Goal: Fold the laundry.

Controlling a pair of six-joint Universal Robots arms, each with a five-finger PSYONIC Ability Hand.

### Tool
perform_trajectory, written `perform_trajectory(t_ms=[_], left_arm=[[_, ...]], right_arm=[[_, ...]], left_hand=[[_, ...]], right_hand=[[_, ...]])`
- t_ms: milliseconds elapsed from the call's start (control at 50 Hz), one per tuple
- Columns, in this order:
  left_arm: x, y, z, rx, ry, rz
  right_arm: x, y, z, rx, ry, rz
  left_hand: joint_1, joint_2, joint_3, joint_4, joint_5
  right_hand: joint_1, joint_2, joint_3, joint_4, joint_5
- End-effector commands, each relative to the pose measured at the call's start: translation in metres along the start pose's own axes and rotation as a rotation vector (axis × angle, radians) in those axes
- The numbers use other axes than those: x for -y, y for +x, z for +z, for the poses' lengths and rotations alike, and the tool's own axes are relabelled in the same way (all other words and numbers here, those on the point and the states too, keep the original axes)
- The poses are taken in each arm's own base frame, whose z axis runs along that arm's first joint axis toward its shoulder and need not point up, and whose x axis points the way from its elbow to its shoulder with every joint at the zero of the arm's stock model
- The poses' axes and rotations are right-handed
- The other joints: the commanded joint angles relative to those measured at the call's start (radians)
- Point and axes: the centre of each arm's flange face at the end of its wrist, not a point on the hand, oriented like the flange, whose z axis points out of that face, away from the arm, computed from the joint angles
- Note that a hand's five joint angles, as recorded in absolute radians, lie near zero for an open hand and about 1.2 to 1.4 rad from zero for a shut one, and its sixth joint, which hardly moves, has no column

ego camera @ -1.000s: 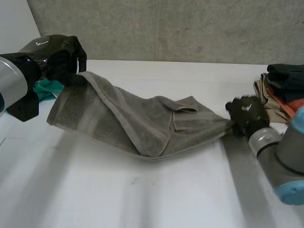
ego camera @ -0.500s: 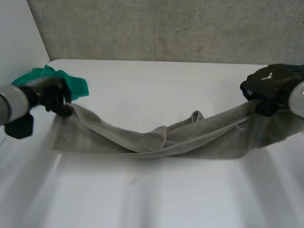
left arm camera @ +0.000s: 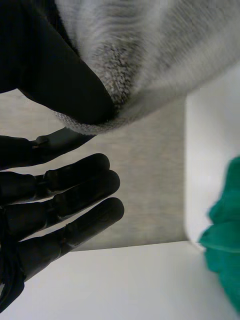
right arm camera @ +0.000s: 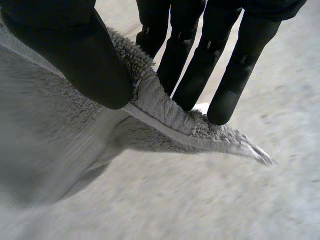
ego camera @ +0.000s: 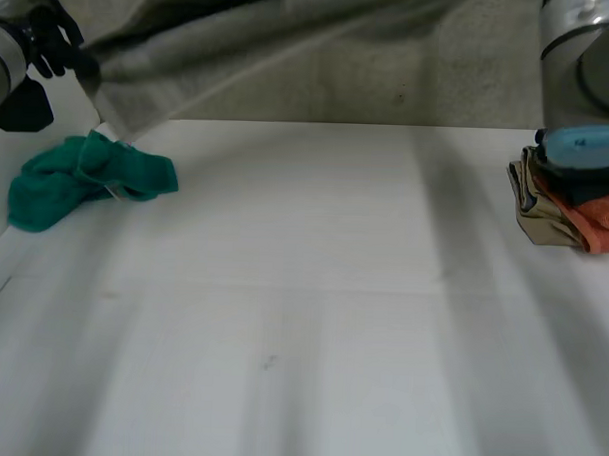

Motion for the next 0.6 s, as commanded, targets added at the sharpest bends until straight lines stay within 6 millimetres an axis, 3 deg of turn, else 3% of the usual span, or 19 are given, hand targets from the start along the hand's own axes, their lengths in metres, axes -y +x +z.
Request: perform_trajectory(t_ms=[20, 120, 200, 260, 340, 380, 420, 460, 560, 600], left_arm=[[-0.060, -0.015, 0.009, 0.045, -0.213, 0.021], [-0.103, -0.035, 0.013, 0.098, -0.353, 0.022], [-0.153, -0.058, 0.020, 0.151, -0.474, 0.054], [-0.177, -0.071, 0.022, 0.172, -0.528, 0.107], [-0.192, -0.080, 0.022, 0.177, -0.560, 0.179], [-0.193, -0.081, 0.022, 0.171, -0.562, 0.200], [-0.188, -0.079, 0.021, 0.144, -0.554, 0.222], [-0.182, -0.076, 0.018, 0.118, -0.547, 0.232], [-0.160, -0.068, 0.009, 0.018, -0.492, 0.270], [-0.146, -0.069, 0.004, -0.012, -0.448, 0.299]], right_arm=[[-0.044, -0.036, -0.043, 0.197, -0.267, -0.063], [-0.077, -0.056, -0.081, 0.305, -0.433, -0.062], [-0.117, -0.076, -0.132, 0.427, -0.607, -0.063], [-0.139, -0.088, -0.162, 0.494, -0.689, -0.061], [-0.157, -0.097, -0.187, 0.539, -0.751, -0.070], [-0.160, -0.097, -0.193, 0.545, -0.765, -0.073], [-0.160, -0.097, -0.197, 0.546, -0.772, -0.068], [-0.157, -0.096, -0.198, 0.548, -0.768, -0.064], [-0.141, -0.089, -0.194, 0.526, -0.741, -0.044], [-0.133, -0.087, -0.193, 0.515, -0.731, -0.023]], left_hand=[[0.248, 0.198, 0.203, 0.198, 0.226], [0.248, 0.198, 0.203, 0.198, 0.226], [0.248, 0.198, 0.203, 0.198, 0.226], [0.248, 0.198, 0.203, 0.198, 0.226], [0.248, 0.198, 0.203, 0.198, 0.226], [0.199, 0.149, 0.154, 0.149, 0.176], [-0.161, -0.210, -0.205, -0.211, -0.183], [-0.330, -0.379, -0.374, -0.380, -0.352], [-0.459, -0.508, -0.504, -0.509, -0.481], [-0.612, -0.661, -0.657, -0.662, -0.634]], right_hand=[[0.261, 0.215, 0.207, 0.200, 0.218], [0.261, 0.215, 0.207, 0.200, 0.218], [0.261, 0.215, 0.207, 0.200, 0.218], [0.261, 0.215, 0.207, 0.200, 0.218], [0.261, 0.215, 0.207, 0.200, 0.218], [0.261, 0.215, 0.207, 0.200, 0.218], [0.261, 0.215, 0.207, 0.200, 0.218], [0.261, 0.215, 0.207, 0.200, 0.218], [0.261, 0.215, 0.207, 0.200, 0.218], [0.261, 0.215, 0.207, 0.200, 0.218]])
